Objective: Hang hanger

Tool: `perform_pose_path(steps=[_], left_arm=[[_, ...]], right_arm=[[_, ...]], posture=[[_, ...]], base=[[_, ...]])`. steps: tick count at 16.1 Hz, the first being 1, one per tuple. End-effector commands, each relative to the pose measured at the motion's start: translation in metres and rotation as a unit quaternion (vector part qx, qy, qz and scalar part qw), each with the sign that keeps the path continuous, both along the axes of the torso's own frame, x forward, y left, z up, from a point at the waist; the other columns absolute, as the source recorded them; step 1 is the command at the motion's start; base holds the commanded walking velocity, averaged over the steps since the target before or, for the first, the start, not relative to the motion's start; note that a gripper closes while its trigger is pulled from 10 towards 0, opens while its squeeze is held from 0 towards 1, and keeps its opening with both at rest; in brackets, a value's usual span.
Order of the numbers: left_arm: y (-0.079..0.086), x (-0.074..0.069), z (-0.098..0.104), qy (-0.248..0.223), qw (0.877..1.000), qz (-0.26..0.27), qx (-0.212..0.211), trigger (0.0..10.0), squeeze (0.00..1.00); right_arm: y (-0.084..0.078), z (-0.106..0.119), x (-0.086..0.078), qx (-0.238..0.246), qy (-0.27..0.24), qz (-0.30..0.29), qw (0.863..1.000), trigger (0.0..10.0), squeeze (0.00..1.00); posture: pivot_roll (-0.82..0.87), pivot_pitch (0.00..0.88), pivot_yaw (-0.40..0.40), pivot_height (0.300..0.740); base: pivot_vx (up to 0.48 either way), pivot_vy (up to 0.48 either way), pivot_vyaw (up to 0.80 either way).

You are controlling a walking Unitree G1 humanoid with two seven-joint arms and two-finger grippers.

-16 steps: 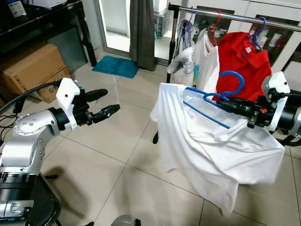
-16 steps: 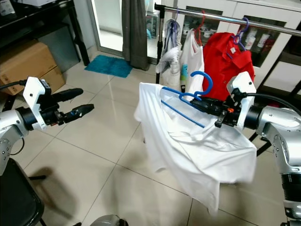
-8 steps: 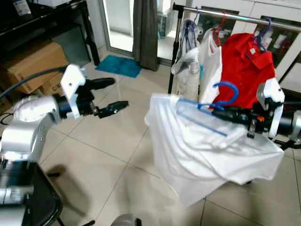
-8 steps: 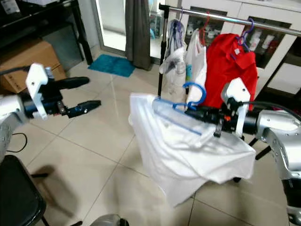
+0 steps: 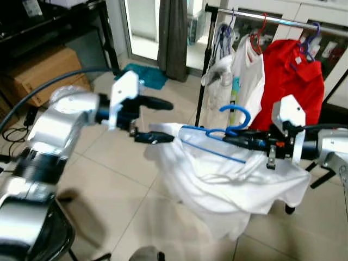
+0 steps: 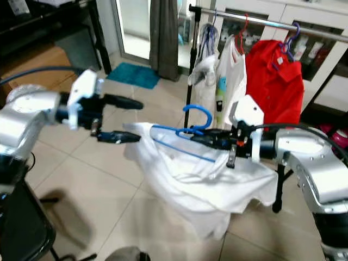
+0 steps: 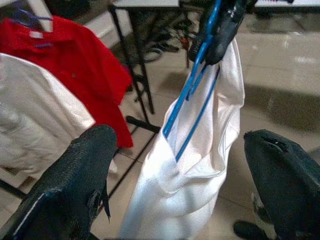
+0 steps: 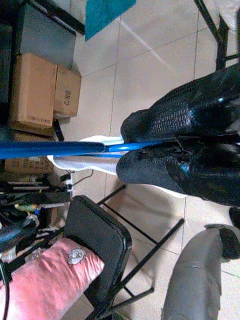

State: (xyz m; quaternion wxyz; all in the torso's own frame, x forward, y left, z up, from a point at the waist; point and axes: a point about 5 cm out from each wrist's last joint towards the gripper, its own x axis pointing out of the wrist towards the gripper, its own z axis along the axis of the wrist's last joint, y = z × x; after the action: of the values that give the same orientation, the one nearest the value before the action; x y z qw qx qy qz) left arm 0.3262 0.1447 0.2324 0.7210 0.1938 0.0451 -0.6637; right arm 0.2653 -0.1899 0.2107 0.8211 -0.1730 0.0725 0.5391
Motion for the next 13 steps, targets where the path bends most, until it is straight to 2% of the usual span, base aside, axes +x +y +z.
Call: perform_pose_path(steps=[1,2,3,4,5,8,13], left_arm=[[-0.004,0.002,-0.003,0.004,1.000,-0.016,0.017,10.0,0.00],[-0.011,0.003,-0.007,0.020,0.998,-0.044,0.026,10.0,0.00],[-0.014,0.004,-0.010,0.026,0.997,-0.062,0.039,8.9,0.00],[-0.016,0.005,-0.012,0.035,0.994,-0.084,0.057,3.6,0.00],[-0.018,0.006,-0.012,0.037,0.993,-0.093,0.064,0.0,0.00],[-0.028,0.010,-0.012,0.034,0.989,-0.122,0.083,0.0,0.00],[-0.047,0.015,-0.010,0.030,0.984,-0.158,0.082,0.0,0.00]], right_arm=[[0.004,0.004,-0.004,-0.003,-0.008,0.005,1.000,10.0,0.00],[0.007,0.005,-0.005,-0.007,-0.009,0.007,1.000,10.0,0.00],[0.010,0.006,-0.006,-0.009,-0.010,0.010,1.000,10.0,0.00],[0.013,0.006,-0.006,-0.014,-0.012,0.012,1.000,10.0,0.00],[0.014,0.007,-0.007,-0.015,-0.012,0.014,1.000,10.0,0.00],[0.019,0.006,-0.008,-0.024,-0.012,0.019,0.999,10.0,0.00],[0.030,0.003,-0.010,-0.037,-0.008,0.031,0.999,10.0,0.00]], posture=[[0.08,0.000,0.043,0.740],[0.08,0.000,0.046,0.740],[0.08,0.000,0.050,0.740],[0.07,0.000,0.052,0.740],[0.07,0.000,0.054,0.740],[0.07,0.000,0.054,0.740],[0.07,0.000,0.061,0.740]], base=[[0.000,0.000,0.00],[0.000,0.000,0.00],[0.000,0.000,0.00],[0.000,0.000,0.00],[0.000,0.000,0.00],[0.000,0.000,0.00],[0.000,0.000,0.00]])
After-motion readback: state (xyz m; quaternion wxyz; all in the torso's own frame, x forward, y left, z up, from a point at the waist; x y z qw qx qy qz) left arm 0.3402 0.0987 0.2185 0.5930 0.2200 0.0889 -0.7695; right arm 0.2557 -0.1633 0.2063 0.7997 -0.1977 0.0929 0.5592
